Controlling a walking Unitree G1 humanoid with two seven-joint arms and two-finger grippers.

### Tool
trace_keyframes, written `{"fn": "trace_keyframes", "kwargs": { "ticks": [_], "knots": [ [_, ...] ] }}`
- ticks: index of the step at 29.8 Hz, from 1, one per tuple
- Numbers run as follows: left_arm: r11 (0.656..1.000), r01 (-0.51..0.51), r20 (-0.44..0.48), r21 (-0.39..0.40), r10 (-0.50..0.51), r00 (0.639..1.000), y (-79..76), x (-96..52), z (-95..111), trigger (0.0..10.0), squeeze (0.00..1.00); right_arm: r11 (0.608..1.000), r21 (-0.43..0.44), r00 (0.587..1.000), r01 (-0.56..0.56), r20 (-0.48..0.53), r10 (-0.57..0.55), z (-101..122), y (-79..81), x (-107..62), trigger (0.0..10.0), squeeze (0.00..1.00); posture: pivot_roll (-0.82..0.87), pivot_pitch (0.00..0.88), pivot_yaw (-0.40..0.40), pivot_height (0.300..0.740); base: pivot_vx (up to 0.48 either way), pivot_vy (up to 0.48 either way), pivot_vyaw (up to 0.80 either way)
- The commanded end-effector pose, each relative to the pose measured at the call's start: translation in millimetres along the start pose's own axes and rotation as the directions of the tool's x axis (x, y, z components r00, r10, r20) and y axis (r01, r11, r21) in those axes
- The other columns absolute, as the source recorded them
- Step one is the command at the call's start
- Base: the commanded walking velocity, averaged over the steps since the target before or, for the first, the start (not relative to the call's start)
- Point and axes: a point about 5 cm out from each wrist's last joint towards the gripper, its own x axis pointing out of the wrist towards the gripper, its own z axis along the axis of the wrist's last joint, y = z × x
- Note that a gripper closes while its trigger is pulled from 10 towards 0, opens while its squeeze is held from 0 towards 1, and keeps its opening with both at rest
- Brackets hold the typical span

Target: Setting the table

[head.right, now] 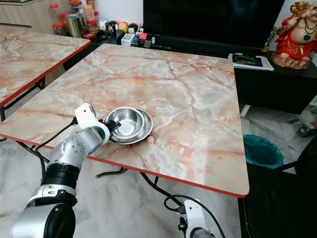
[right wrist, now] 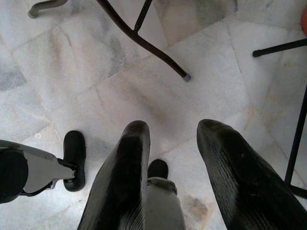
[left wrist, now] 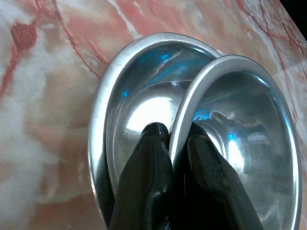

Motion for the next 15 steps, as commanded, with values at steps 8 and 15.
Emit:
{"fn": "trace_keyframes", "kwargs": {
  "ticks": [8,15],
  "knots": [
    [1.0,0.002,-0.009,0.0,-0.002,1.0,-6.2,0.8,-1.2,10.0,0.0,1.0,0.003,1.0,0.006,0.0,-0.006,-0.7,-1.9,-0.4,10.0,0.0,-0.01,0.0,-0.015,0.719,0.0,0.0,0.0],
    [1.0,-0.008,-0.004,-0.002,0.008,1.0,-5.5,0.8,0.4,10.0,0.37,1.0,0.004,1.0,0.005,0.002,-0.005,-0.1,-1.8,-0.3,10.0,0.0,-0.01,0.0,-0.014,0.719,0.0,0.0,0.0]
  ]
}}
